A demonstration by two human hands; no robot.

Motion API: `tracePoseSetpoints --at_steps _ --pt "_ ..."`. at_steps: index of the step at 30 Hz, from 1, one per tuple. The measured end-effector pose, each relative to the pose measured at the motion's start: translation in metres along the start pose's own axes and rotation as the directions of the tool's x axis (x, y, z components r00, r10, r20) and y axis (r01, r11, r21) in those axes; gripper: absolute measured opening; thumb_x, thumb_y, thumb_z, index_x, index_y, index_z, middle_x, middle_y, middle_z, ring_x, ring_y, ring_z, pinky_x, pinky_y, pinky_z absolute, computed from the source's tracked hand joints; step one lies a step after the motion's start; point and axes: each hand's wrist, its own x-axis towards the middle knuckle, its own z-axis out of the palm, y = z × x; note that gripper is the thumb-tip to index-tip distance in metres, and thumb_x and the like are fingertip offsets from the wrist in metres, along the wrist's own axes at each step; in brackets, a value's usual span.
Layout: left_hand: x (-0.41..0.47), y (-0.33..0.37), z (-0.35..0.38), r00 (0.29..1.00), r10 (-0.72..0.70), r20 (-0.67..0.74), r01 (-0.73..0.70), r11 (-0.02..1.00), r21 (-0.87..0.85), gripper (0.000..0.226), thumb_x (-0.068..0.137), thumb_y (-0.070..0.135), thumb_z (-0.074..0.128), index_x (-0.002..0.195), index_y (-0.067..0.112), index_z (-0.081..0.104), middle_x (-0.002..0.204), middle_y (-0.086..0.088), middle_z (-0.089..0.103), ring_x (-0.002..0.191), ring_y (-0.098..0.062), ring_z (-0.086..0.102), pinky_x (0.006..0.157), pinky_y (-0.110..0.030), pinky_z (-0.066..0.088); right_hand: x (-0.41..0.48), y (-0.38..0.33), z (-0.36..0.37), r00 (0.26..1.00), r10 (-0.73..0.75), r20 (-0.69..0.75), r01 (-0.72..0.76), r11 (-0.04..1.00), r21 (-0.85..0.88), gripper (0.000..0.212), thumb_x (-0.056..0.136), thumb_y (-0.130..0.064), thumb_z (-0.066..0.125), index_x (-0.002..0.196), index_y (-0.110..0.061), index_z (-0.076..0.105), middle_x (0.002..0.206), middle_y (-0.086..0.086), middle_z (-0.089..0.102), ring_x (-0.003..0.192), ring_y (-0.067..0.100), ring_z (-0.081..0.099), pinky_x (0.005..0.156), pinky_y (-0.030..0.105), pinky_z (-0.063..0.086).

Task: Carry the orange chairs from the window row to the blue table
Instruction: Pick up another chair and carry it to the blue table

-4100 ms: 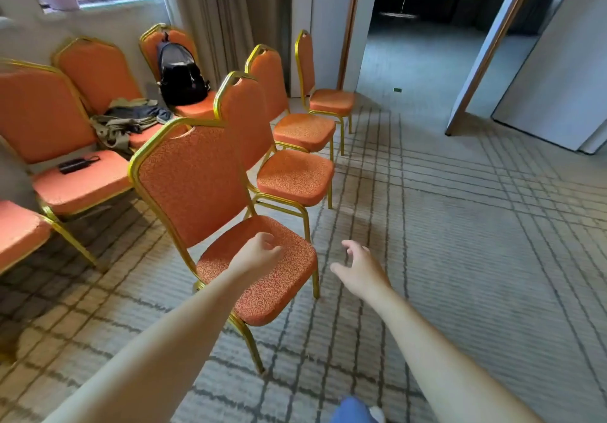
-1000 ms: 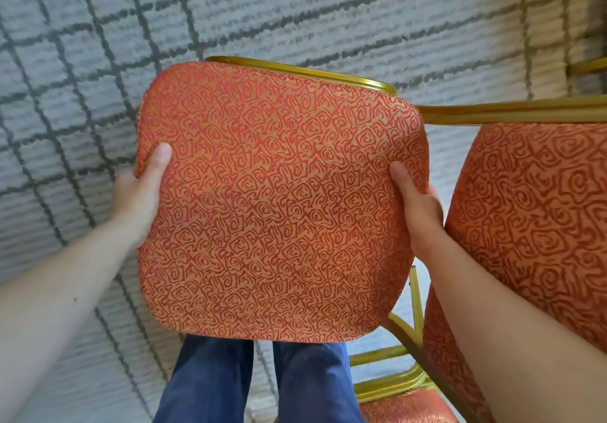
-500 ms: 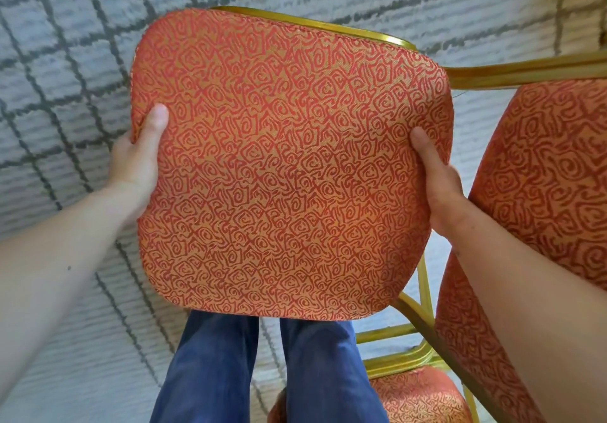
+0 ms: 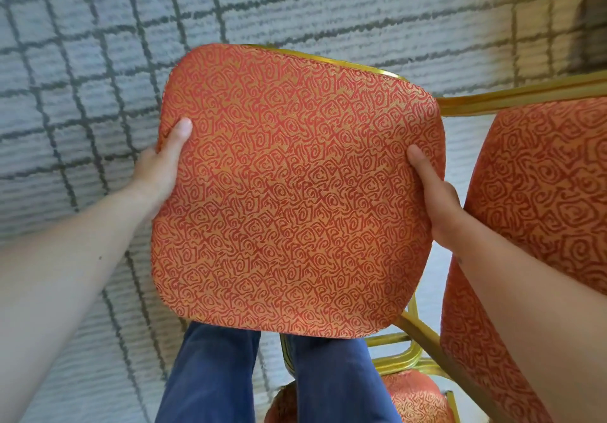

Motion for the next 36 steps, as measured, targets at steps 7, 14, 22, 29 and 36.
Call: tracePoseSetpoints --at_steps 7,14,22,29,36 --pt "-0.076 0.061 -0.102 0.994 0.102 -0.049 -0.104 0.993 -0.047 0.072 0.085 0.068 0.049 0.128 0.011 0.059 0.109 -0.003 0.057 0.104 -0.012 0.052 0.086 -0.023 0.037 -0.109 -0.071 0.008 0.988 -0.155 0.019 0.156 0.986 -0.060 0.119 0.027 -0.090 0.071 0.124 -0.022 0.066 0.111 0.001 0.074 0.104 0.023 0.068 0.103 0.044 0.049" --pt "-0.160 0.111 -0.216 0.984 0.176 -0.011 -0.177 0.980 -0.094 0.087 0.076 0.078 0.049 0.125 0.008 0.061 0.121 -0.012 0.063 0.112 -0.025 0.058 0.083 -0.025 0.038 -0.238 -0.118 0.015 0.966 -0.238 0.101 0.246 0.966 -0.075 0.113 0.033 -0.089 0.074 0.125 -0.025 0.066 0.111 0.003 0.075 0.105 0.027 0.069 0.104 0.047 0.048" --pt "-0.210 0.127 -0.316 0.968 0.250 0.024 -0.242 0.954 -0.179 0.089 0.075 0.077 0.050 0.132 0.010 0.055 0.129 -0.012 0.060 0.113 -0.025 0.058 0.090 -0.028 0.041 -0.352 -0.148 0.044 0.927 -0.324 0.187 0.347 0.932 -0.103 0.113 0.032 -0.088 0.074 0.126 -0.027 0.065 0.109 0.007 0.075 0.104 0.029 0.070 0.102 0.049 0.048" --pt "-0.211 0.097 -0.365 0.967 0.255 0.009 -0.249 0.949 -0.191 0.113 0.057 0.094 0.045 0.136 0.013 0.053 0.134 -0.014 0.056 0.122 -0.030 0.053 0.107 -0.041 0.037 -0.384 -0.139 0.089 0.904 -0.396 0.159 0.412 0.908 -0.083 0.129 0.023 -0.091 0.071 0.133 -0.026 0.061 0.118 0.006 0.070 0.107 0.027 0.064 0.104 0.046 0.046" --pt "-0.188 0.112 -0.406 0.945 0.303 -0.124 -0.322 0.927 -0.194 0.091 0.080 0.077 0.042 0.135 0.006 0.052 0.137 -0.020 0.052 0.126 -0.033 0.049 0.105 -0.039 0.034 -0.403 -0.170 0.137 0.845 -0.504 0.178 0.518 0.854 -0.045 0.098 0.059 -0.082 0.068 0.134 -0.019 0.060 0.112 0.006 0.067 0.104 0.025 0.062 0.094 0.036 0.045"
